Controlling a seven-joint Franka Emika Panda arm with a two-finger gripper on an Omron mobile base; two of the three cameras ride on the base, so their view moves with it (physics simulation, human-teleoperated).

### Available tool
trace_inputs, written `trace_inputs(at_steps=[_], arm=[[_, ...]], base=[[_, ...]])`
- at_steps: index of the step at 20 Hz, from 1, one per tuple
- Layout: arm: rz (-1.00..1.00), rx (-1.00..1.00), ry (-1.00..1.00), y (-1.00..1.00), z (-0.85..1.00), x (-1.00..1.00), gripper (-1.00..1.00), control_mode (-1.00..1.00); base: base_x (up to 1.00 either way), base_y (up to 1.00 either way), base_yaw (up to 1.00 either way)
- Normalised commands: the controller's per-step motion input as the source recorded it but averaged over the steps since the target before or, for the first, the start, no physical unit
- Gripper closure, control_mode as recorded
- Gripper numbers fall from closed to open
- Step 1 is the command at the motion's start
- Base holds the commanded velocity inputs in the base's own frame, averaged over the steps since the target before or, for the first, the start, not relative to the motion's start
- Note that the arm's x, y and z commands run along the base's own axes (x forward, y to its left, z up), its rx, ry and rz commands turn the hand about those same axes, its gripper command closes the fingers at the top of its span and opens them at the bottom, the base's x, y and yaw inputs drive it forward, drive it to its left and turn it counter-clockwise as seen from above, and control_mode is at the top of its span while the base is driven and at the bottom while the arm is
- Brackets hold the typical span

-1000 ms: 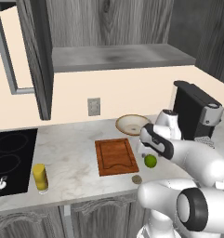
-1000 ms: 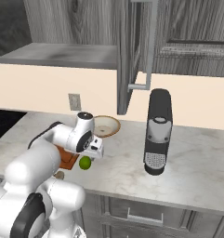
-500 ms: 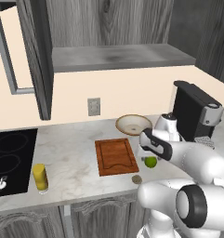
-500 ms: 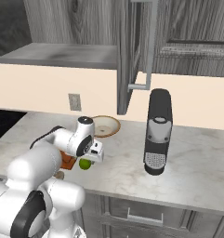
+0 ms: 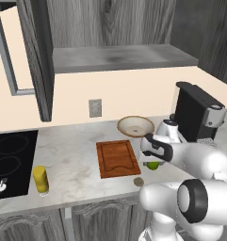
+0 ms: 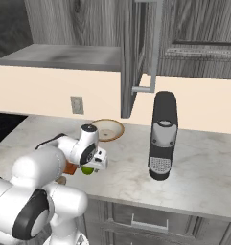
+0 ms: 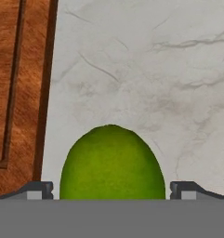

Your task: Open the cabinet. Place the bowl and condiment on the counter. Then place the lime and garlic on the cutting board.

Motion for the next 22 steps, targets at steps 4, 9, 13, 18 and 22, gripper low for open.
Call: trace_inputs(at_steps=[4,9,13,18,22], arm=[[0.00,0.00,0.00,0.00,-0.22,0.00,1.00,-1.00],[-0.02,0.00,0.00,0.00,-0.07,-0.08,1.00,-1.00],[-0.04,0.00,0.00,0.00,0.02,-0.29,1.00,-1.00],[-0.10,0.00,-0.06,0.01,0.38,-0.27,1.00,-1.00],[-0.16,0.00,-0.17,0.11,0.61,-0.06,1.00,-1.00]], base=[[0.00,0.00,0.00],[0.00,0.00,0.00],[0.00,0.00,0.00],[0.00,0.00,0.00],[0.00,0.00,0.00]])
